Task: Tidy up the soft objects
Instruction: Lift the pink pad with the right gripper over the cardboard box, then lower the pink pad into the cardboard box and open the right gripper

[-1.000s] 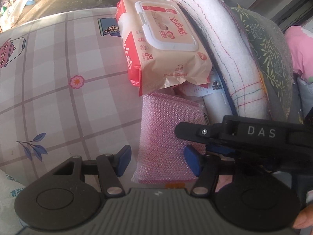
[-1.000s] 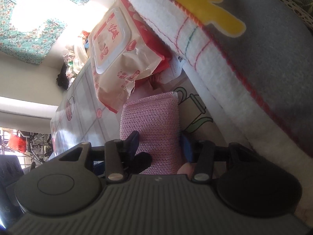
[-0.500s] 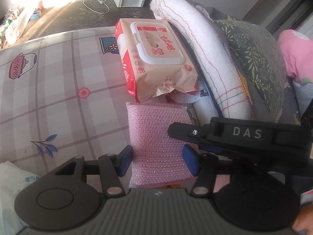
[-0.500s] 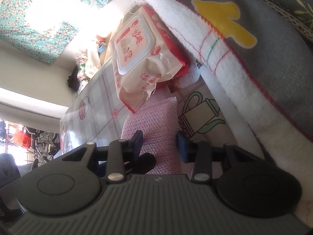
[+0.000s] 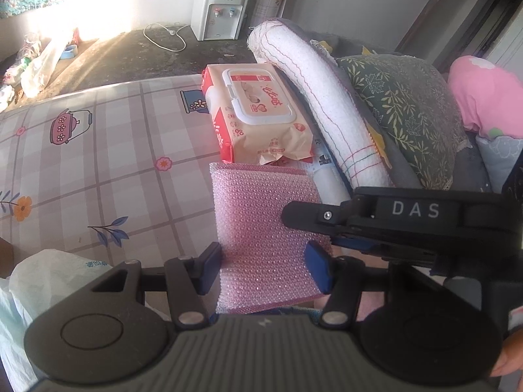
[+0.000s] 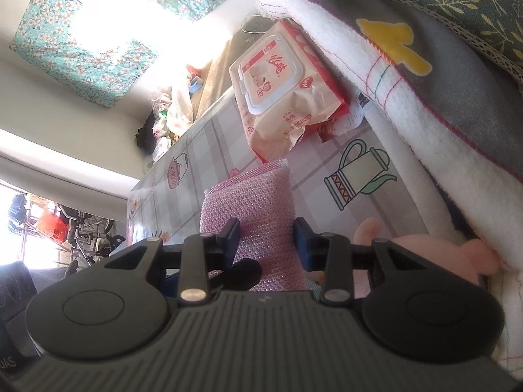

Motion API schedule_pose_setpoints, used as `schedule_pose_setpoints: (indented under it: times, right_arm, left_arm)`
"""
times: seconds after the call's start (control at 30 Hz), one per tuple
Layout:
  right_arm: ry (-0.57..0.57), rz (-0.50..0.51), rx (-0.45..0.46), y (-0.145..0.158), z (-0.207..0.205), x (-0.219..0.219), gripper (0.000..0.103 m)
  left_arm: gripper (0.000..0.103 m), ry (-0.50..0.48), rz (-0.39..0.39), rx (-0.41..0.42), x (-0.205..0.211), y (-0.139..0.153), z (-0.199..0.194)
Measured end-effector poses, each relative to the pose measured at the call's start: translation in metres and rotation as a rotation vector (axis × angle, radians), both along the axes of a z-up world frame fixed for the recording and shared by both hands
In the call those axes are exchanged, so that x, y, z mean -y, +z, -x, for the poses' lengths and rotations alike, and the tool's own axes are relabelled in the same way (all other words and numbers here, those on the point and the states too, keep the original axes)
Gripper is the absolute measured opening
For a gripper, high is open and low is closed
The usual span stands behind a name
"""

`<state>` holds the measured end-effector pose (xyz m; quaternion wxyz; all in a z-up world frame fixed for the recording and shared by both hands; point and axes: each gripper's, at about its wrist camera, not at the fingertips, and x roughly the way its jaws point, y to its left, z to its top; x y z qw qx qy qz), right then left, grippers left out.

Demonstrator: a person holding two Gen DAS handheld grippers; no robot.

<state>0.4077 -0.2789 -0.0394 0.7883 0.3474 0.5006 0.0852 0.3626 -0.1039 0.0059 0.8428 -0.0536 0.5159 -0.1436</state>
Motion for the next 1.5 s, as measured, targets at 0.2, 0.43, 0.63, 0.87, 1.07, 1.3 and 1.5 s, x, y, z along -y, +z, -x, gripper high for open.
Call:
schedule_pose_setpoints:
  times: [0.2, 0.43, 0.63, 0.87, 1.07, 1.3, 1.5]
  right_arm:
    - [0.035, -0.009, 0.073, 0.037, 0.021, -0.016, 0.035]
    - [0.107, -0.025, 0.140, 0.081, 0.046, -0.061, 0.035]
    - [0.209, -0.054, 0.174, 0.114, 0.067, -0.131, 0.035]
    - [0.355, -0.108, 0.165, 0.132, 0.088, -0.258, 0.035]
    - [0.455, -0.140, 0.095, 0.112, 0.092, -0.366, 0.035]
    - [0.441, -0.183, -0.032, 0.060, 0.073, -0.437, 0.035]
    - [0.416, -0.210, -0.112, 0.014, 0.048, -0.466, 0.037]
  left_arm:
    - [0.057, 0.027, -0.006, 0.086, -0.022, 0.038, 0.033]
    - [0.057, 0.092, -0.020, 0.146, -0.073, 0.075, 0.073]
    - [0.057, 0.190, -0.044, 0.184, -0.151, 0.098, 0.113]
    - [0.059, 0.337, -0.096, 0.165, -0.263, 0.100, 0.148]
    - [0.060, 0.437, -0.127, 0.090, -0.348, 0.079, 0.152]
    - [0.061, 0.482, -0.171, 0.007, -0.406, 0.041, 0.125]
    - [0.062, 0.491, -0.228, -0.044, -0.426, 0.012, 0.104]
